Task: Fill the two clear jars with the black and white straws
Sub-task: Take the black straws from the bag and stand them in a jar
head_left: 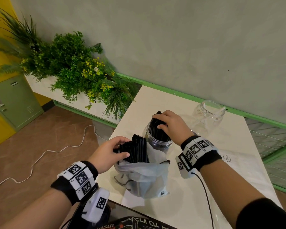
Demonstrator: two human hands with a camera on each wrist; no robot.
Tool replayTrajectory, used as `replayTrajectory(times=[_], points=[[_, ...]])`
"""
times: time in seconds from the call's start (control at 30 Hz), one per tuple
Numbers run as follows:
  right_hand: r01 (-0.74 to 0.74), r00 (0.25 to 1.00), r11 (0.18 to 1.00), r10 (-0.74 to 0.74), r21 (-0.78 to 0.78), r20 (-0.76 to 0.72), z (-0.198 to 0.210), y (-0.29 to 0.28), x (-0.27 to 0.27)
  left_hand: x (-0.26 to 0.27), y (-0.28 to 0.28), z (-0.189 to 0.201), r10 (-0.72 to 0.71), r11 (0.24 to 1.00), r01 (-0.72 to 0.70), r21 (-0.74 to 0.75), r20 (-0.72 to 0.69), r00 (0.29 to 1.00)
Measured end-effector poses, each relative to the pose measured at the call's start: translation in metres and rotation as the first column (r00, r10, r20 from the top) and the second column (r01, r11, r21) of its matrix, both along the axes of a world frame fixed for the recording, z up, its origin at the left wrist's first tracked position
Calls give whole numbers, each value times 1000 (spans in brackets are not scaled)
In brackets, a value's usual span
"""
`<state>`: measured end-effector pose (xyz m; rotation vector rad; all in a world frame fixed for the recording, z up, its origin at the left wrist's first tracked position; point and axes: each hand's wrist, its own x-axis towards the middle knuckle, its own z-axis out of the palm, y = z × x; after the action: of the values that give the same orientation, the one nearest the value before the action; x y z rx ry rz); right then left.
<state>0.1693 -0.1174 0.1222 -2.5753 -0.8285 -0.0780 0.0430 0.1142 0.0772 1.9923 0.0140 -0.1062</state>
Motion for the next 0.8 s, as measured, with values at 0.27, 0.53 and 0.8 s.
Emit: replayTrajectory(times=[0.27,0.53,0.8], points=[[27,997,999,-25,-25,76,43,13,22,0,3,-2,13,1000,-12,21,-9,1000],[52,996,997,-55,50,66,37,37,28,1,2,-1,10,1000,-10,8,-8,1000],[6,997,996,-12,88,71,13,21,22,-1,4,-4,21,1000,-21,14,-9,1000]])
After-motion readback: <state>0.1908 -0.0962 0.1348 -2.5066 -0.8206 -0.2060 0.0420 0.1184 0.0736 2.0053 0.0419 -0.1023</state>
